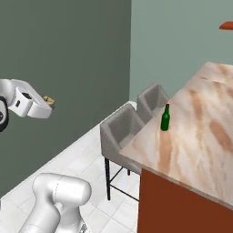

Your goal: Get the candle and the beer from the cabinet and move them to the dining counter.

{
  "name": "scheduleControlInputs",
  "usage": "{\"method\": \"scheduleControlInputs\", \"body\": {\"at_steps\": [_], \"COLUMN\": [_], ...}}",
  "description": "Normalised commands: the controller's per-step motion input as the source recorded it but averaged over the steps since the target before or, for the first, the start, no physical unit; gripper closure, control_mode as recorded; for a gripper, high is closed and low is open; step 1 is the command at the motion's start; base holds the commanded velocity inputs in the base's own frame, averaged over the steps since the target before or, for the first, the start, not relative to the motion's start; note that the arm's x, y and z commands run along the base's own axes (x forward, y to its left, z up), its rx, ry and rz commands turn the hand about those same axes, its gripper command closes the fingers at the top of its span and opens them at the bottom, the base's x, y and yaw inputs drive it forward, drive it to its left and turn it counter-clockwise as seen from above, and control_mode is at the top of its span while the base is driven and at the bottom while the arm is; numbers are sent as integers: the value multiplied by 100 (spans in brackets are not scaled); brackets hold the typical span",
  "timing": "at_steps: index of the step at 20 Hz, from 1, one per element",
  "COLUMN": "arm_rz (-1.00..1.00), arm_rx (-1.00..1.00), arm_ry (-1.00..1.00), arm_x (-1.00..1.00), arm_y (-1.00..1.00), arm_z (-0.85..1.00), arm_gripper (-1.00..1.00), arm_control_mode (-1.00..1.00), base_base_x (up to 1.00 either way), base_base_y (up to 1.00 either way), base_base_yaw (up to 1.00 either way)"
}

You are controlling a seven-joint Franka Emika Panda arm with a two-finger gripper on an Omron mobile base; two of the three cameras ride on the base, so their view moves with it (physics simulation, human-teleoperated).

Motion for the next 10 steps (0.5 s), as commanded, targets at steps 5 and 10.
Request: {"method": "scheduleControlInputs", "body": {"at_steps": [5, 10], "arm_rz": [0, 0], "arm_rx": [0, 0], "arm_ry": [0, 0], "arm_x": [0, 0], "arm_y": [0, 0], "arm_z": [0, 0], "arm_gripper": [100, 100], "arm_control_mode": [100, 100], "base_base_x": [47, 50], "base_base_y": [50, 43], "base_base_yaw": [-40, -46]}}
